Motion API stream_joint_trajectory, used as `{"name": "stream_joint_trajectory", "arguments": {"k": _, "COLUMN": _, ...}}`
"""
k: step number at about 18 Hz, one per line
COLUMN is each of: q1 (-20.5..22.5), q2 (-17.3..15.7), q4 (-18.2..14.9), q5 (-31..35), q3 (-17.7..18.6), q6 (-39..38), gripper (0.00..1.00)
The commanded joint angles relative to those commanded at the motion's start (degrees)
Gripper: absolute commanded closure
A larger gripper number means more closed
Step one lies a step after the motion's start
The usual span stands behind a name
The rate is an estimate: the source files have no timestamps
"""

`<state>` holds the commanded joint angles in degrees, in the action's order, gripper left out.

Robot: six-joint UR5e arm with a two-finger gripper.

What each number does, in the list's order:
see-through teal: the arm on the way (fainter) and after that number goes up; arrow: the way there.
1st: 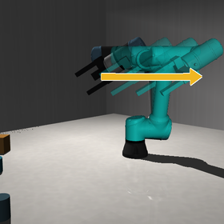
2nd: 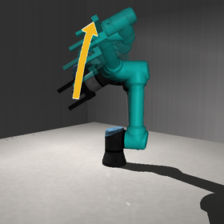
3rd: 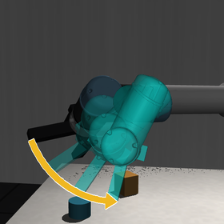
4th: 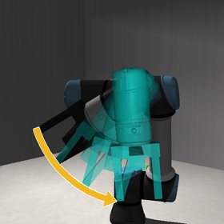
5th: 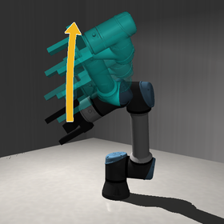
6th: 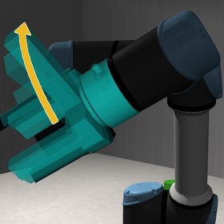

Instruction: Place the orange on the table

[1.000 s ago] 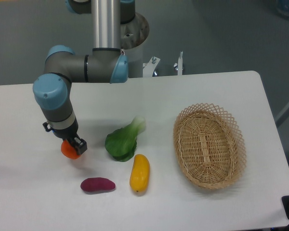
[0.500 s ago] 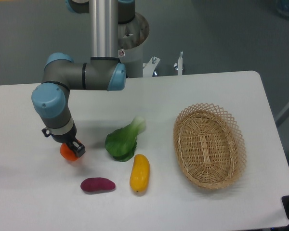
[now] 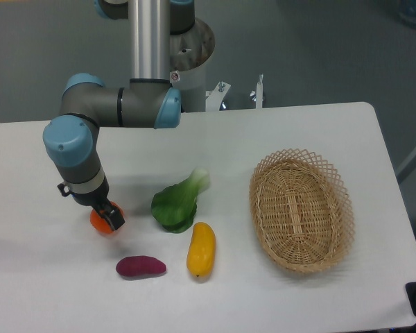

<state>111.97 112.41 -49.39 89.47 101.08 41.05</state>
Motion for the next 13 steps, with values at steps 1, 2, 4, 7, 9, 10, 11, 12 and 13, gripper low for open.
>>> {"name": "stream_joint_trajectory", "arguments": {"k": 1, "q1": 0.2, "q2": -0.2, "q4": 0.0, "q5": 0.1, "q3": -0.3, "q6": 0.0, "gripper": 0.0}}
{"name": "stream_joint_trajectory", "arguments": {"k": 2, "q1": 0.3, "q2": -0.1, "q4": -0.1, "q5": 0.1, "q3": -0.7, "q6": 0.0, "gripper": 0.0}}
{"name": "stream_joint_trajectory", "arguments": {"k": 4, "q1": 1.1, "q2": -0.3, "q4": -0.1, "q5": 0.1, "q3": -0.7, "q6": 0.0, "gripper": 0.0}}
{"name": "stream_joint_trajectory", "arguments": {"k": 7, "q1": 1.8, "q2": -1.0, "q4": -0.1, "q5": 0.1, "q3": -0.6, "q6": -0.1, "gripper": 0.0}}
{"name": "stream_joint_trajectory", "arguments": {"k": 9, "q1": 2.6, "q2": -1.7, "q4": -0.1, "q5": 0.1, "q3": -0.2, "q6": -0.1, "gripper": 0.0}}
{"name": "stream_joint_trajectory", "arguments": {"k": 10, "q1": 2.7, "q2": -1.8, "q4": -0.1, "q5": 0.1, "q3": -0.2, "q6": -0.1, "gripper": 0.0}}
{"name": "stream_joint_trajectory", "arguments": {"k": 11, "q1": 2.7, "q2": -1.8, "q4": -0.2, "q5": 0.1, "q3": -0.2, "q6": -0.1, "gripper": 0.0}}
{"name": "stream_joint_trajectory", "arguments": {"k": 12, "q1": 2.7, "q2": -1.8, "q4": -0.2, "q5": 0.1, "q3": -0.2, "q6": -0.1, "gripper": 0.0}}
{"name": "stream_joint_trajectory", "arguments": {"k": 13, "q1": 2.7, "q2": -1.8, "q4": -0.2, "q5": 0.1, "q3": -0.3, "q6": -0.1, "gripper": 0.0}}
